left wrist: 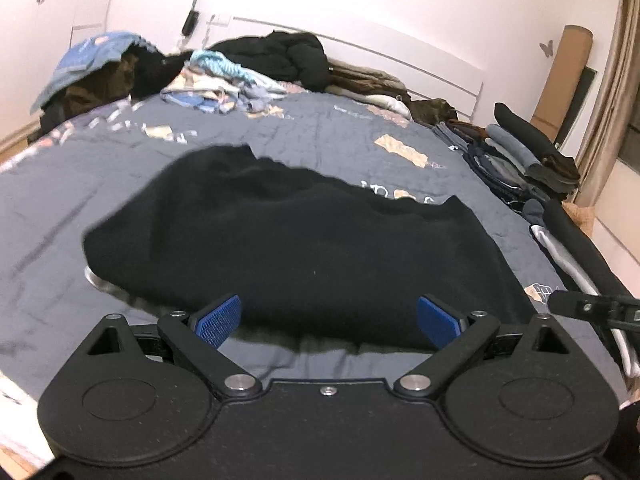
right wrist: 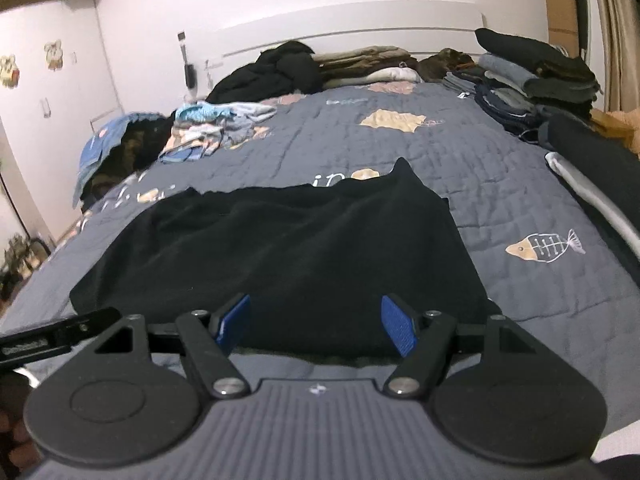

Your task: Fold clothes

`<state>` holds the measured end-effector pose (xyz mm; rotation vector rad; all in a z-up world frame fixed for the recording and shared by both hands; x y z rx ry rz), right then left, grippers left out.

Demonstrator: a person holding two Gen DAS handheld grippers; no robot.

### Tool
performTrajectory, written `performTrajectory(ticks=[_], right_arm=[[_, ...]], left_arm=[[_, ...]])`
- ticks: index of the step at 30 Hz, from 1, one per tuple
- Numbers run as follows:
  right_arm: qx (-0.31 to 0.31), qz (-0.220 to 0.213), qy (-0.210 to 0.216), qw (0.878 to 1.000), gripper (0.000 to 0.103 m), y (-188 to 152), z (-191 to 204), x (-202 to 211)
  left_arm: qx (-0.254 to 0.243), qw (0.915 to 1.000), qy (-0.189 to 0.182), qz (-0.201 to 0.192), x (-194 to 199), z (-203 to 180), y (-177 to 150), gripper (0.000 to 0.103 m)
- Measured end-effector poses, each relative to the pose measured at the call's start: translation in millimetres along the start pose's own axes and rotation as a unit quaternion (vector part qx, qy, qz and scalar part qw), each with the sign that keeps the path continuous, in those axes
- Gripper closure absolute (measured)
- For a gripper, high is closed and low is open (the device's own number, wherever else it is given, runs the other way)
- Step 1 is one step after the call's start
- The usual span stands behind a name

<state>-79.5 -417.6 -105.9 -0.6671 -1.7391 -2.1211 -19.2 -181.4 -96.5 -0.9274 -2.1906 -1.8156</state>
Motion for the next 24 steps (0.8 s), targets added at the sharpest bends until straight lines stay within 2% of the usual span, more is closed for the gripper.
performTrajectory(ticks=[5,11,21,24], right_arm=[[0.040,-0.011,-0.009,0.999,0.031,11.5,15.2,20.5],[0.049,-0.028,-0.003,0.998,0.021,19.7,21.3,47.4],[0.035,-0.039,0.003,0.999,0.016,20.4,19.6,69.7],[0.038,-0.038,0.005,0.999,0.013,17.5,21.7,72.9]], left_arm=[[-0.027,0.9994,0.012,-0.019,30.1,-7.5,32.6,0.007],[-0.060,0.9973,0.032,-0.029,63.6,-11.8,62.8,0.006],[-0.090,0.9949,0.040,-0.020,83.7,-21.2,47.8,0.004],[-0.099,0.9941,0.042,-0.017,89.0,-24.3,42.2,0.000]])
Point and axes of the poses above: each gripper's, at about its wrist camera, not at the fingertips, and x roughly against the way its jaws point, z to its left, y to its top, the point moved 3 cm from there along -x, roughly the way its jaws point, and after that the axes turned 4 degrees about -z, right-handed, at the moved point
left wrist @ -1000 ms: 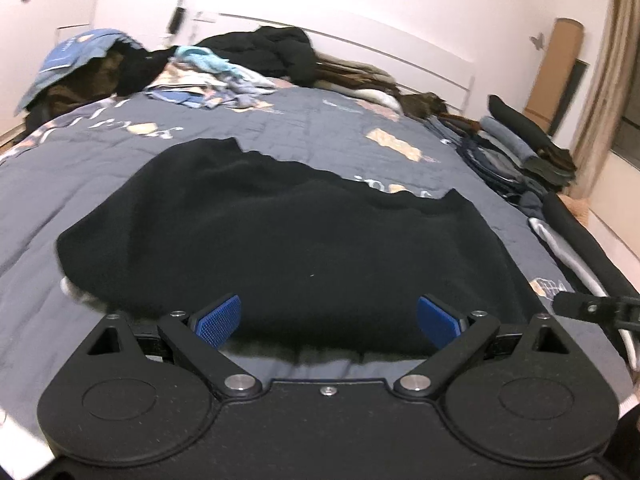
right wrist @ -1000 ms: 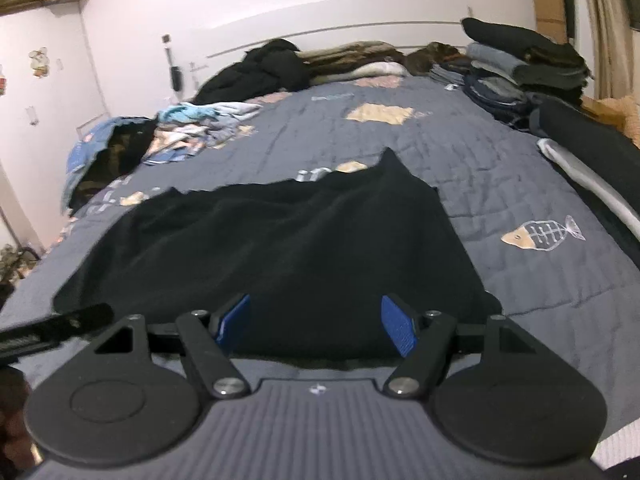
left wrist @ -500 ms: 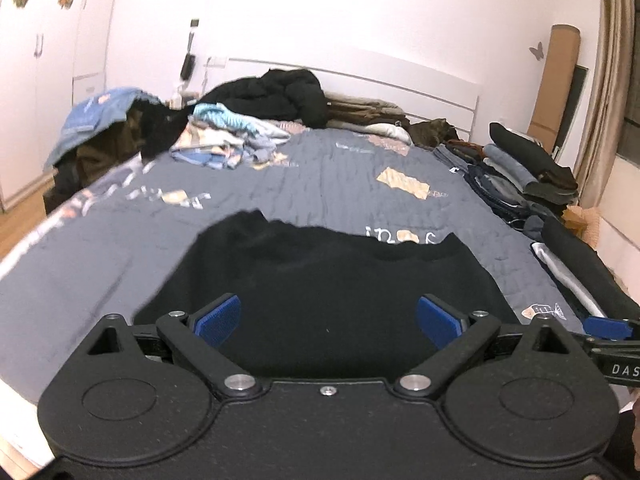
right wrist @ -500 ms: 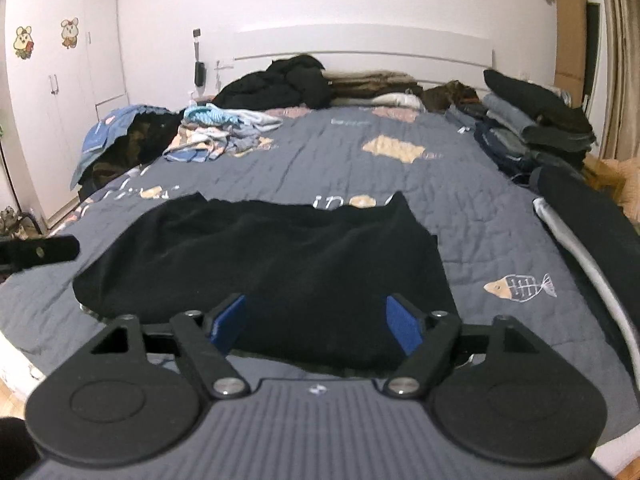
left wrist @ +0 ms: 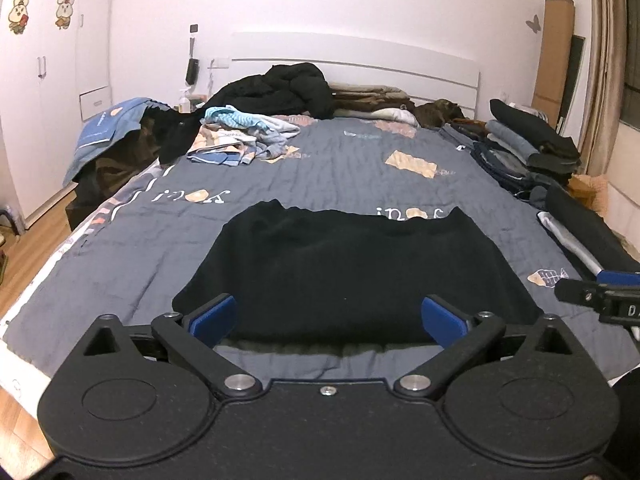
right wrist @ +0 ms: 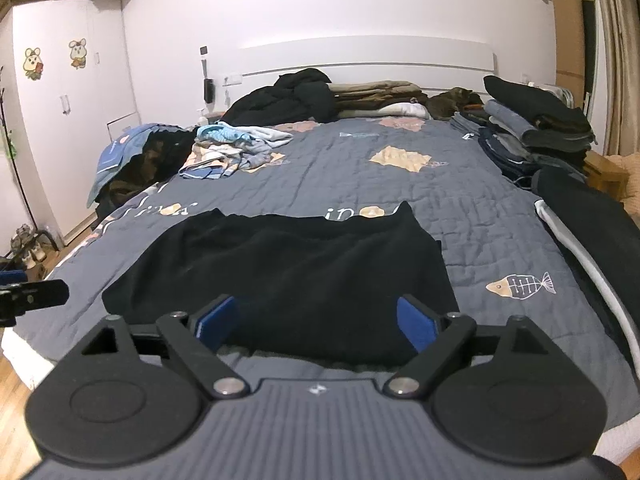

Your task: Fold clothes

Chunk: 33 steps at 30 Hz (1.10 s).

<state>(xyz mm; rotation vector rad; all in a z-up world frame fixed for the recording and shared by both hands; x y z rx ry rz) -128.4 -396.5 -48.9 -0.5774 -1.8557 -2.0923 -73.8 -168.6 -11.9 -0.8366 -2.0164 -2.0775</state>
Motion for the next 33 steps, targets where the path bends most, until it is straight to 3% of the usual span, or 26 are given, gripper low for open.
performTrajectory(ticks=[12,14,26,33], right_arm=[[-0.009,0.005,-0.032,0.999,0.009,-6.5,-11.7,-4.8],[-0.004,0.007,-0.038,0.999,0.009,-6.5,-16.2,-6.9],[-0.013,0.010,-0.025,1.000,0.009,2.0,-30.4,-6.2],[-0.036,0.022,-0.015,0.999,0.009,2.7,-39.7,-8.3]], left_arm=[[-0.060,0.9979,0.026,-0.004,-15.7,-22.5,-3.8,0.000],[-0.058,0.9982,0.016,-0.001,-19.9,-25.1,-5.3,0.000],[-0.022,0.9986,0.000,0.049,-46.4,-18.3,-21.0,0.000],[0.073,0.9951,-0.032,0.058,-45.7,3.6,-24.4,0.000]])
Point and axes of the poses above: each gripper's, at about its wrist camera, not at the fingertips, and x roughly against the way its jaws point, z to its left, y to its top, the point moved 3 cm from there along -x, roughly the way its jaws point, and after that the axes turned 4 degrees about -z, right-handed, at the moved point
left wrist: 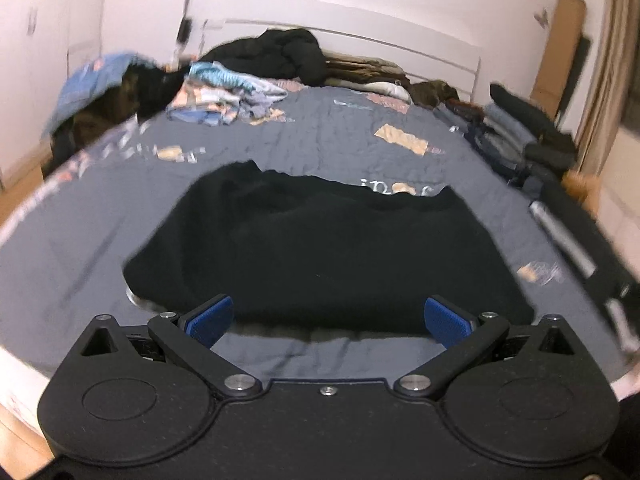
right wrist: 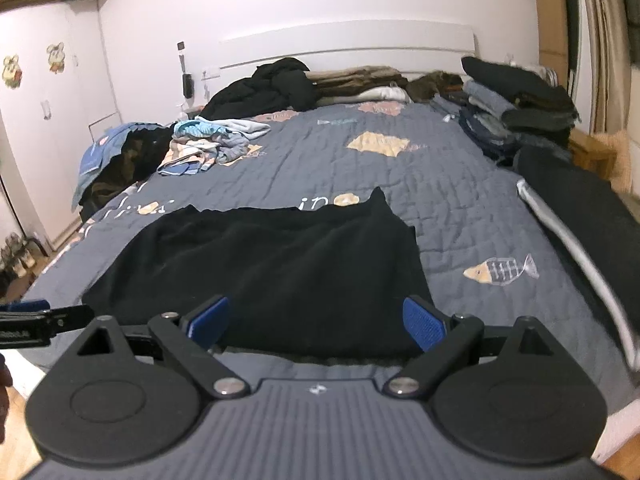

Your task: Fold clothes

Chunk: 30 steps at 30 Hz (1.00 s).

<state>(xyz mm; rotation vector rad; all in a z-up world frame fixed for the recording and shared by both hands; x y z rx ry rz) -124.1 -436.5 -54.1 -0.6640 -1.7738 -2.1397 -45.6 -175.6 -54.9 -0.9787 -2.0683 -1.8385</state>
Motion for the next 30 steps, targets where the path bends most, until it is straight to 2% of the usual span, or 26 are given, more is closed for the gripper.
performTrajectory(ticks=[6,9,12,15,22,30], right_arm=[[0.006,0.014,0.007,1.000,0.009,-7.5,-6.3,-1.2],[-0.002,0.022,0.001,1.000,0.009,-15.2,-19.3,-8.2],[-0.044,0.043,0.005,0.998,0.009,-24.2,-38.2,-21.3],[-0.074,0.063,0.013,0.995,0.009,-32.5,-48.2,-35.6],[-0.107,0.087,0.040,0.990,0.009,-45.9,-49.1,-63.3],[-0.138,0.110,0.052,0.983,0.009,-53.5,-60.7,-88.7]], left_arm=[[0.071,0.9973,-0.015,-0.006,3.7,24.8,-0.3,0.000],[0.147,0.9886,-0.034,-0.007,-2.2,47.2,-4.9,0.000],[0.230,0.9723,-0.043,-0.009,-11.6,75.4,-14.0,0.000],[0.287,0.9566,-0.050,-0.008,-25.3,98.8,-26.9,0.000],[0.376,0.9257,-0.039,-0.012,-67.3,142.5,-50.8,0.000],[0.462,0.8841,-0.059,-0.040,-118.1,173.8,-65.0,0.000]])
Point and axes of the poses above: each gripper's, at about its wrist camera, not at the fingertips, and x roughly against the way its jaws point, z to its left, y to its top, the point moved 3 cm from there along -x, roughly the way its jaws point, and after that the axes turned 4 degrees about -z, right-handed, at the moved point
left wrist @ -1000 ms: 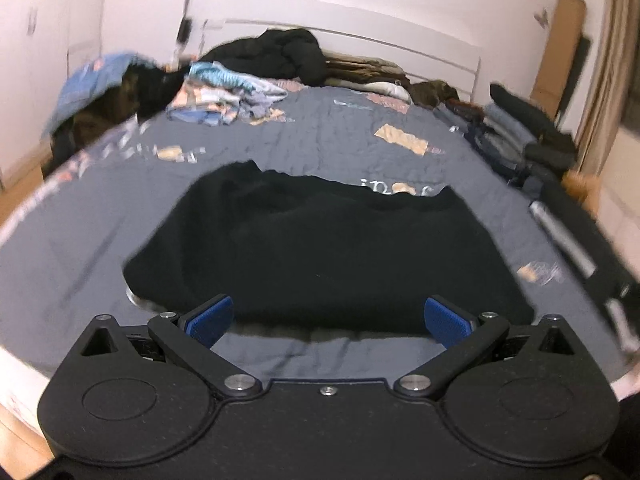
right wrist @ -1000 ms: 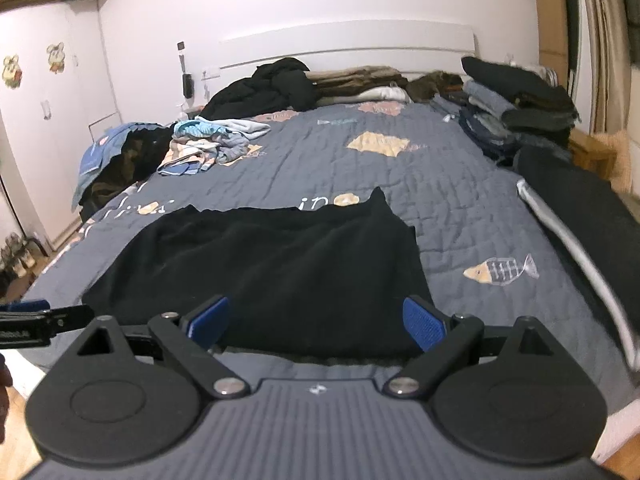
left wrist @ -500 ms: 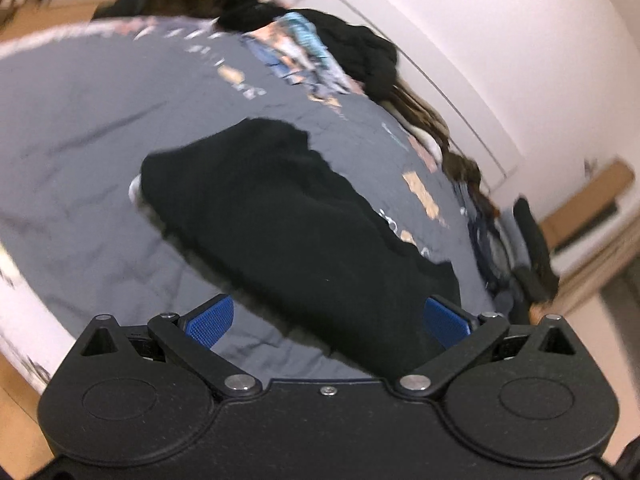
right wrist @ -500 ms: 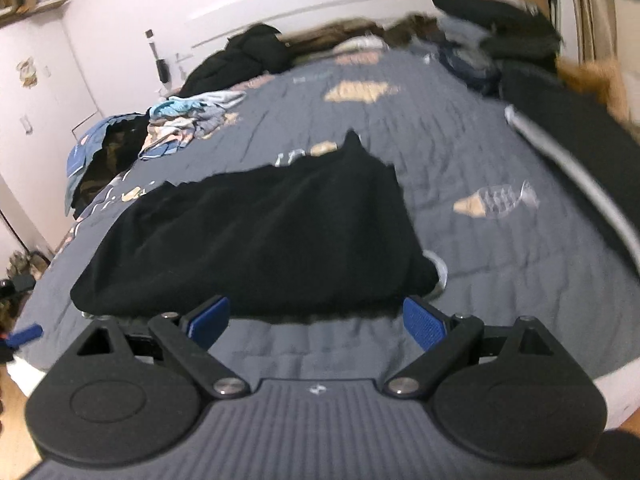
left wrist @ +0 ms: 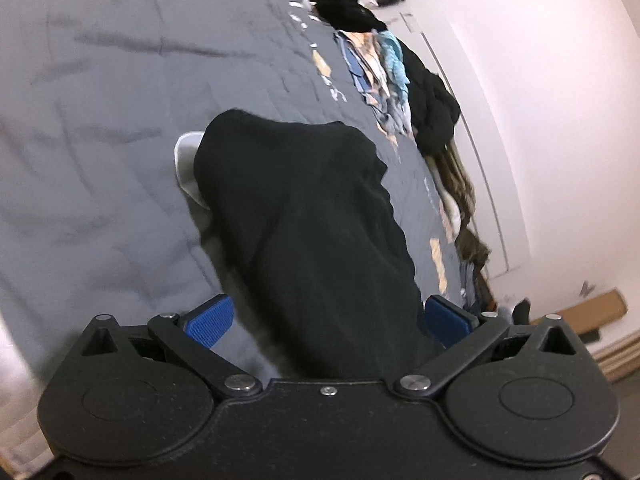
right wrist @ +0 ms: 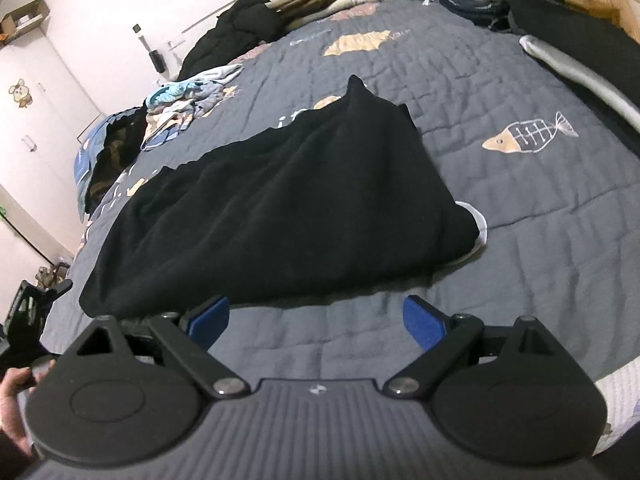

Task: Fold clothes
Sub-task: 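Roll the left gripper and grasp the black sweatshirt edge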

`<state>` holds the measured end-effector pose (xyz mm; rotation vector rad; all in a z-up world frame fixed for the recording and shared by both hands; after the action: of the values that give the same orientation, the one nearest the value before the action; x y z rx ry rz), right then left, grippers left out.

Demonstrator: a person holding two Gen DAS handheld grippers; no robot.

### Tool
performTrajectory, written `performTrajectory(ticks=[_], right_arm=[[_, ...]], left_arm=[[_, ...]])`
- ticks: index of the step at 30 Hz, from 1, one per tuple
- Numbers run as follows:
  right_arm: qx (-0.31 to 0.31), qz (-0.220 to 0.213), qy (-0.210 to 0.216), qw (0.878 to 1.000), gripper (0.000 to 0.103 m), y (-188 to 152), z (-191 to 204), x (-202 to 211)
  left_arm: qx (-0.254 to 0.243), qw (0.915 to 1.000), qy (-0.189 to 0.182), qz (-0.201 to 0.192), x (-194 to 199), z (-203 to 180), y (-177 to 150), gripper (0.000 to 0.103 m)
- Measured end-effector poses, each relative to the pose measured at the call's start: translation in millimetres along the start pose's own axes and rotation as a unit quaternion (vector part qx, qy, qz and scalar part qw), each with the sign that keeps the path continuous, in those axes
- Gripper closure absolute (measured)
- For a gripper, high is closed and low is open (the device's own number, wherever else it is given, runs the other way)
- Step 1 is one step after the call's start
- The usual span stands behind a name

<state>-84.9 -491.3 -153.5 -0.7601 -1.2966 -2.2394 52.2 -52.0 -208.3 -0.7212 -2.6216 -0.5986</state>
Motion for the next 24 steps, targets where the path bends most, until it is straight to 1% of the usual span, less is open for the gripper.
performTrajectory(ticks=[5,10,13,17,20,24], right_arm=[[-0.013,0.009,0.002,1.000,0.009,-1.1,-3.4,-11.6],[-0.019,0.020,0.005,1.000,0.009,-5.5,-4.7,-21.5],[-0.024,0.026,0.006,0.999,0.009,-7.7,-5.8,-27.3],[-0.028,0.035,0.004,0.999,0.009,-12.1,-7.6,-34.1],[-0.031,0.042,0.002,0.999,0.009,-15.5,-8.9,-38.6],[-0.033,0.048,-0.001,0.998,0.009,-19.1,-9.4,-43.1]], left_arm=[[0.045,0.9986,-0.025,0.011,-24.3,22.6,-5.7,0.003],[0.041,0.9983,-0.041,-0.008,-37.7,21.8,0.4,0.004],[0.033,0.9985,-0.042,-0.007,-51.2,16.1,5.1,0.004],[0.009,0.9992,-0.034,-0.017,-56.4,18.8,-4.1,0.008],[-0.006,0.9990,-0.036,-0.025,-54.2,18.2,-9.5,0.010],[0.032,0.9987,-0.032,-0.023,-68.7,10.9,6.1,0.010]])
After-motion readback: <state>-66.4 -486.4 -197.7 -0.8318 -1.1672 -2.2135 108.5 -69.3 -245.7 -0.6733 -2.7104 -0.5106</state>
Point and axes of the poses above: each gripper's, at about its wrist camera, not at the fingertips, and x roughly against the way its jaws point, z to its left, y to its top, the point moved 3 cm from there along -x, roughly the way its jaws point, and after that the axes turned 4 degrees about -z, right-handed, at the moved point
